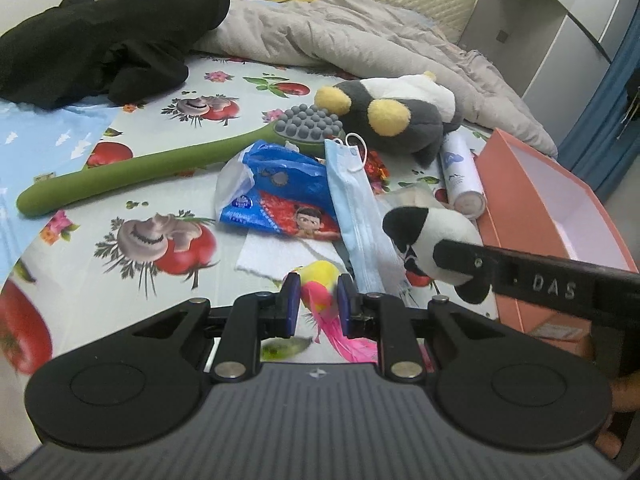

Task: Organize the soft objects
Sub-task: 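Grasp the pink-feathered yellow toy with the left gripper while the right gripper grasps the panda plush, then carry both toys over the pink box and open both grippers inside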

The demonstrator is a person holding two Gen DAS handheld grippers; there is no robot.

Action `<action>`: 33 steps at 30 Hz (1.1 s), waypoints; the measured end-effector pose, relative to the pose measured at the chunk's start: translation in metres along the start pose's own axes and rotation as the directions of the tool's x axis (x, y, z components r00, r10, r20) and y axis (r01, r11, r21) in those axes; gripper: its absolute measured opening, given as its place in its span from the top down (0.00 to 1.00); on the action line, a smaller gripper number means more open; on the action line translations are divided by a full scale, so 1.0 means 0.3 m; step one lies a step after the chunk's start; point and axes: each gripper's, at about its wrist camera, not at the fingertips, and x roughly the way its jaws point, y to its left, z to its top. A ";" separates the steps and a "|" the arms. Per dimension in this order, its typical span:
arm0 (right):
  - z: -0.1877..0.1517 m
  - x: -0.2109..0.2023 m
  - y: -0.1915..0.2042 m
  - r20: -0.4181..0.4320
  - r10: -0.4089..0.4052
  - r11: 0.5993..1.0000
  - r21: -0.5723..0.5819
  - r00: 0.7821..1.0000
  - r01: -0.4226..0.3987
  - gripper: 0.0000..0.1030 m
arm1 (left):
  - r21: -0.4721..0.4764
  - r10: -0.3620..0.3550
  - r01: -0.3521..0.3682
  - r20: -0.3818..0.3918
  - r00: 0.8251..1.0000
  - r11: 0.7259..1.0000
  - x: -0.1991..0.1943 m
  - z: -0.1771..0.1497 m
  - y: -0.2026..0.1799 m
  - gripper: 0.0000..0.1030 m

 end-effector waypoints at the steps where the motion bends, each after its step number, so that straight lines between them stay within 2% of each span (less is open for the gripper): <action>1: -0.012 -0.013 0.002 0.000 -0.001 1.000 -0.002 1.000 0.001 0.57 | 0.000 0.000 0.000 0.003 1.000 1.000 -0.014 -0.008 -0.004 0.77; 12: -0.115 -0.149 -0.001 0.015 -0.027 1.000 -0.016 1.000 0.027 0.57 | 0.027 0.002 -0.002 0.023 1.000 1.000 -0.113 -0.052 -0.047 0.77; 27: -0.139 -0.310 -0.027 0.087 -0.072 0.996 -0.041 0.994 0.076 0.58 | 0.085 -0.035 0.030 0.066 0.997 0.996 -0.225 -0.033 -0.154 0.77; 33: -0.142 -0.386 -0.060 0.120 -0.096 0.994 -0.035 0.988 0.100 0.58 | 0.137 -0.068 0.061 0.047 0.997 0.989 -0.242 -0.019 -0.220 0.77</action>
